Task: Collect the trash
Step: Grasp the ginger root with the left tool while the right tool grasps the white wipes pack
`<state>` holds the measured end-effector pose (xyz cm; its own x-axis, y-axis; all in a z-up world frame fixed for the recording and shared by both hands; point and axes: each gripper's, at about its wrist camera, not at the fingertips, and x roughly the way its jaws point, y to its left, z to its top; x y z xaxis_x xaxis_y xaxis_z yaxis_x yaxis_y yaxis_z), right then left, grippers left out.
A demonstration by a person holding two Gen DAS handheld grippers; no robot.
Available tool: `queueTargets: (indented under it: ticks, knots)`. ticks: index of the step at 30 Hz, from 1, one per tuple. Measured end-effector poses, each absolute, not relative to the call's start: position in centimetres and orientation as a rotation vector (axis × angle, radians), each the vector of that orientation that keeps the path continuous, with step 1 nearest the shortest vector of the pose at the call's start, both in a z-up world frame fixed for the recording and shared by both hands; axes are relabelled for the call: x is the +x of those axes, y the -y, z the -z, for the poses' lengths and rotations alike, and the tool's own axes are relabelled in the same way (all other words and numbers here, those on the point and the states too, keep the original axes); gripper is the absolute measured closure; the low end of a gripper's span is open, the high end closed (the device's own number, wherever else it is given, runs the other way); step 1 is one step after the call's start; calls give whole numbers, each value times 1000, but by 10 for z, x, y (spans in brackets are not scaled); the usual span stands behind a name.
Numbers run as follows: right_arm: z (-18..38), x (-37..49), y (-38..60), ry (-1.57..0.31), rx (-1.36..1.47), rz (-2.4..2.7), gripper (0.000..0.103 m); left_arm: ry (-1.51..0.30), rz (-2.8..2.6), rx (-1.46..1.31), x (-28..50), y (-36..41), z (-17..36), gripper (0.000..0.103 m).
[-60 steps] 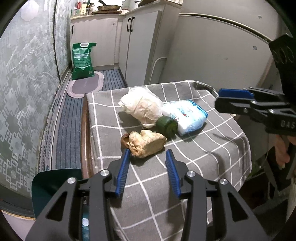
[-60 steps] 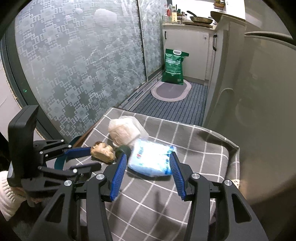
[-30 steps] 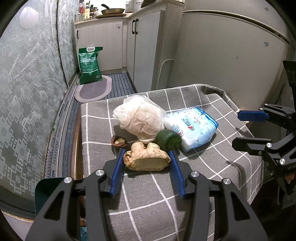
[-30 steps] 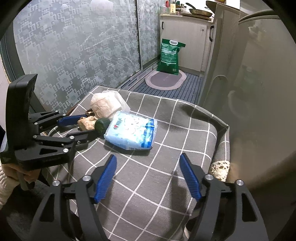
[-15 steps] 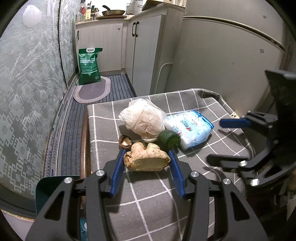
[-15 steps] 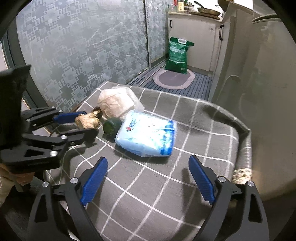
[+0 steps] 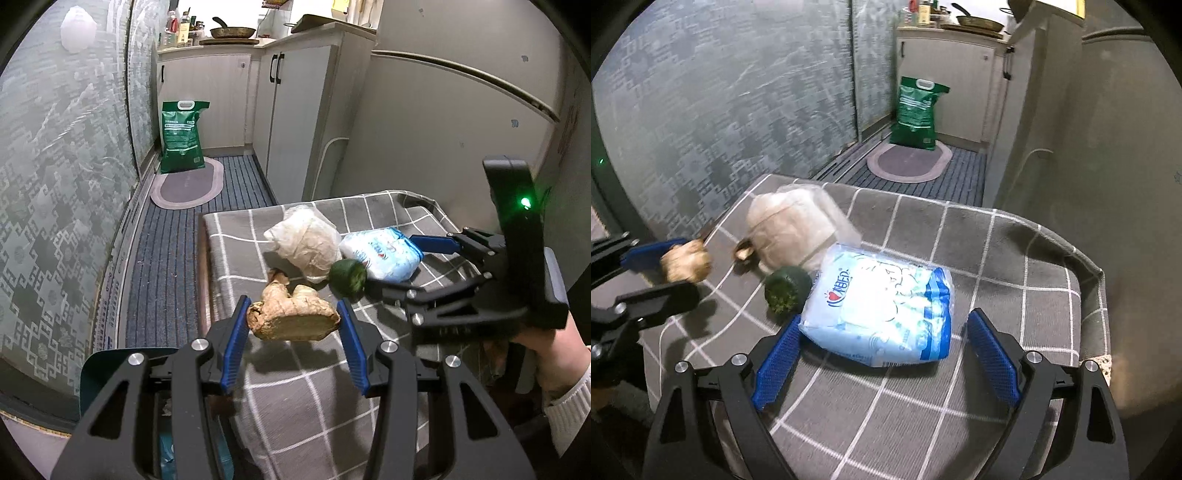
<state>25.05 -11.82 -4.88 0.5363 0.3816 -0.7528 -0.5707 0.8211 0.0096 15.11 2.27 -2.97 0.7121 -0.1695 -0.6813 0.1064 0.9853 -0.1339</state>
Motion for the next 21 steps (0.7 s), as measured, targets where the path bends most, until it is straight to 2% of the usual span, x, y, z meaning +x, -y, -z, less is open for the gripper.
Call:
queueTargets:
  ticks: [7,12,21]
  knots:
    - [49,258,111,-849,-226,-556,15,-751,146,-95,137,-41,25,53]
    - [43,262,104,-858,-195,-559,39,-738,140,-110,129,-54,22,53]
    - [10,254,102,-796,-155,-584,49,-725,105,-144,114,-86,18,53]
